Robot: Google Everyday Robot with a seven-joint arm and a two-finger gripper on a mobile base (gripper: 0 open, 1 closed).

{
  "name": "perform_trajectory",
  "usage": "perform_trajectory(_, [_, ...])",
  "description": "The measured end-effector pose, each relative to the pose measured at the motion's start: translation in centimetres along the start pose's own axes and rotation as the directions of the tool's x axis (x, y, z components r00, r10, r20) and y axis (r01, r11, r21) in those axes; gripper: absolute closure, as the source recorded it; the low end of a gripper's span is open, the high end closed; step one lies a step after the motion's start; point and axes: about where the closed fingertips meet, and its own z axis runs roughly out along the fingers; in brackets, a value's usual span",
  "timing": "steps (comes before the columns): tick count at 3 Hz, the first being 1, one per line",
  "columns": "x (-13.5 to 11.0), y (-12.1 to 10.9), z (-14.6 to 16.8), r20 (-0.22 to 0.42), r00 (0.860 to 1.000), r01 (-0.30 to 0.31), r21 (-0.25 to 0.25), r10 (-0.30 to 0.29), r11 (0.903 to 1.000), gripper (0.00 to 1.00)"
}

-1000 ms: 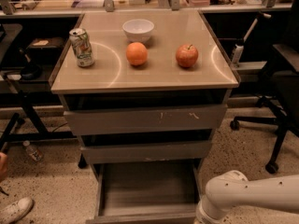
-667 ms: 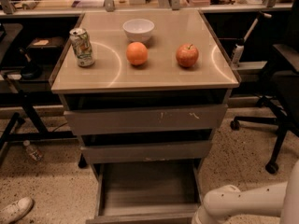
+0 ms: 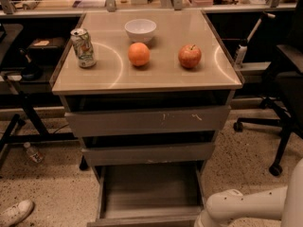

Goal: Close bottom drawer

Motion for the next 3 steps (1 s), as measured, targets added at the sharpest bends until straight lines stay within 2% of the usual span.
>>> perform_trajectory(1, [-0.4,-2.2,2.8,0.018,1.0,-0.024,-0.001,0.024,0.9997,1.0])
perform_trajectory(3, [-2.2,-5.7,6.7,0.05,0.999,-0.022,0.016,0.022,0.9996,1.0])
